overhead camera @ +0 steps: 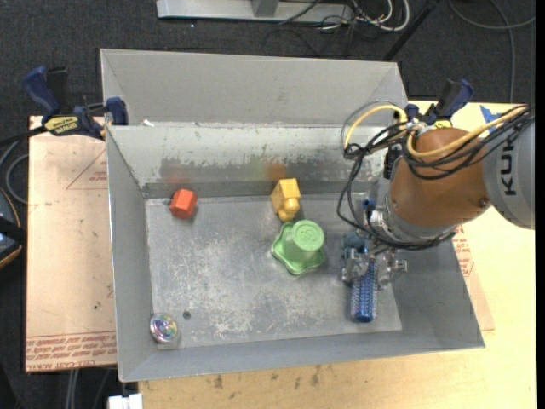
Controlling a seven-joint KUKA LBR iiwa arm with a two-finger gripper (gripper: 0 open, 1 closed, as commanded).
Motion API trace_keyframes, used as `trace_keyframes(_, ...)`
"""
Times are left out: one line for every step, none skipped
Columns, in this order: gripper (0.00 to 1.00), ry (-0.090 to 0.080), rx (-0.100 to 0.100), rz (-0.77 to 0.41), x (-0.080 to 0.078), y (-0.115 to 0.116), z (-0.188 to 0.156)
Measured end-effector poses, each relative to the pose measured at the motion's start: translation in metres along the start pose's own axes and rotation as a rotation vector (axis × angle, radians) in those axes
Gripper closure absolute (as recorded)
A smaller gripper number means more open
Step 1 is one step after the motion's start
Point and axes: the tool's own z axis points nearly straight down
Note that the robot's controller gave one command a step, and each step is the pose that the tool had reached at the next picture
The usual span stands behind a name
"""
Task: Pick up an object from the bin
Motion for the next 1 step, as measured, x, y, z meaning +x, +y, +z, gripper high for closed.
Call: trace_keyframes(1.0, 0.0, 0.001, 0.035, 0.0038, -0.0008, -0.1365)
